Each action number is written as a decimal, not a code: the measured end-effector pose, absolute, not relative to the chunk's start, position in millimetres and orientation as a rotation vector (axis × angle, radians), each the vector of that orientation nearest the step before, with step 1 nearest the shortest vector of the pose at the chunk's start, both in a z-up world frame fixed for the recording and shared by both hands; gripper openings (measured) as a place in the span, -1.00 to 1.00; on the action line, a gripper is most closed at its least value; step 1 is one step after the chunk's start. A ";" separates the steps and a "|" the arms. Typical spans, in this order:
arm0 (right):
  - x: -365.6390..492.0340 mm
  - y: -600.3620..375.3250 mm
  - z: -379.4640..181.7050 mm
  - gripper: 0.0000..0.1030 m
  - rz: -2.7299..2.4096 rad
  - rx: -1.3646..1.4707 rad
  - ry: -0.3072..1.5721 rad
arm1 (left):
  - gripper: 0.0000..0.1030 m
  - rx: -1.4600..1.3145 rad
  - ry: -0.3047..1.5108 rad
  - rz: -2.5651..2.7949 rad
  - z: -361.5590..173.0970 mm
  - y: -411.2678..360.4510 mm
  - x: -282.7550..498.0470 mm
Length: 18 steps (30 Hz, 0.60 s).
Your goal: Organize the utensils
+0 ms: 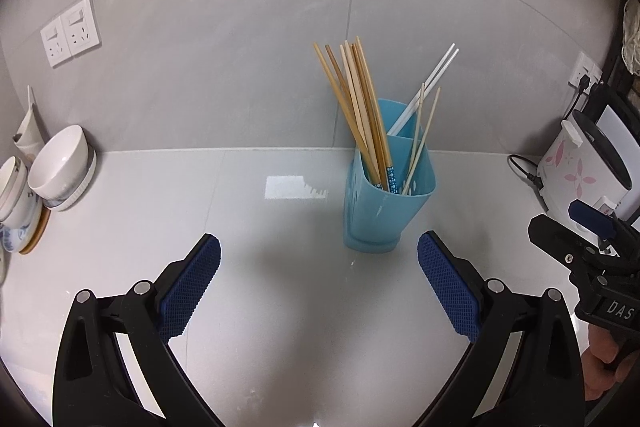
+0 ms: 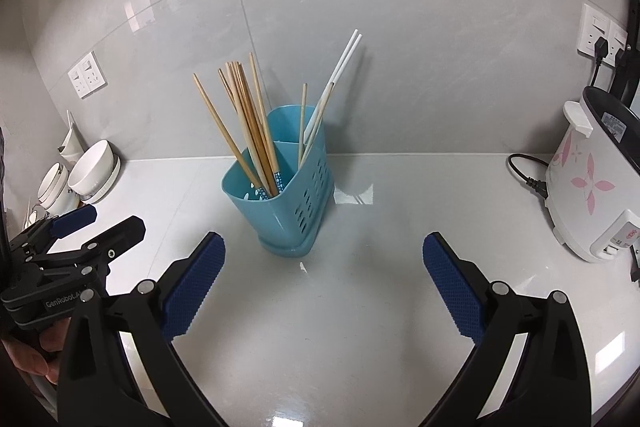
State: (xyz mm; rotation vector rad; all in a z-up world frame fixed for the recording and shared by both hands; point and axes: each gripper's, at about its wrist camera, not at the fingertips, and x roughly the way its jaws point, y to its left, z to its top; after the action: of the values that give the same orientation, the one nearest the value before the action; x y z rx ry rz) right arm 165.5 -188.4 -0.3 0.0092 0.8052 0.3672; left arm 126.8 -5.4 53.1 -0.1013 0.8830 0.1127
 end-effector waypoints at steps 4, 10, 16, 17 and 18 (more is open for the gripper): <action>166.3 -187.6 -0.4 0.85 0.362 0.002 0.807 | 0.88 -0.105 0.889 0.113 51.8 -5.8 127.1; 167.4 -187.5 0.1 0.85 0.357 -0.004 0.809 | 0.88 -0.108 0.891 0.113 51.2 -6.7 127.5; 168.4 -186.5 -0.1 0.85 0.350 -0.009 0.811 | 0.88 -0.107 0.891 0.116 50.8 -7.3 127.6; 168.6 -186.3 -0.2 0.85 0.349 -0.010 0.811 | 0.88 -0.108 0.892 0.116 50.6 -7.1 127.6; 168.9 -186.2 -0.3 0.85 0.348 -0.011 0.812 | 0.88 -0.110 0.893 0.116 50.4 -7.6 128.2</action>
State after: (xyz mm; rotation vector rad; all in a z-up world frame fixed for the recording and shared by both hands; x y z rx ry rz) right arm 168.9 -186.2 -0.3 -0.0114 0.8122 0.3476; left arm 128.2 -7.6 50.4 -0.1100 0.8925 0.1165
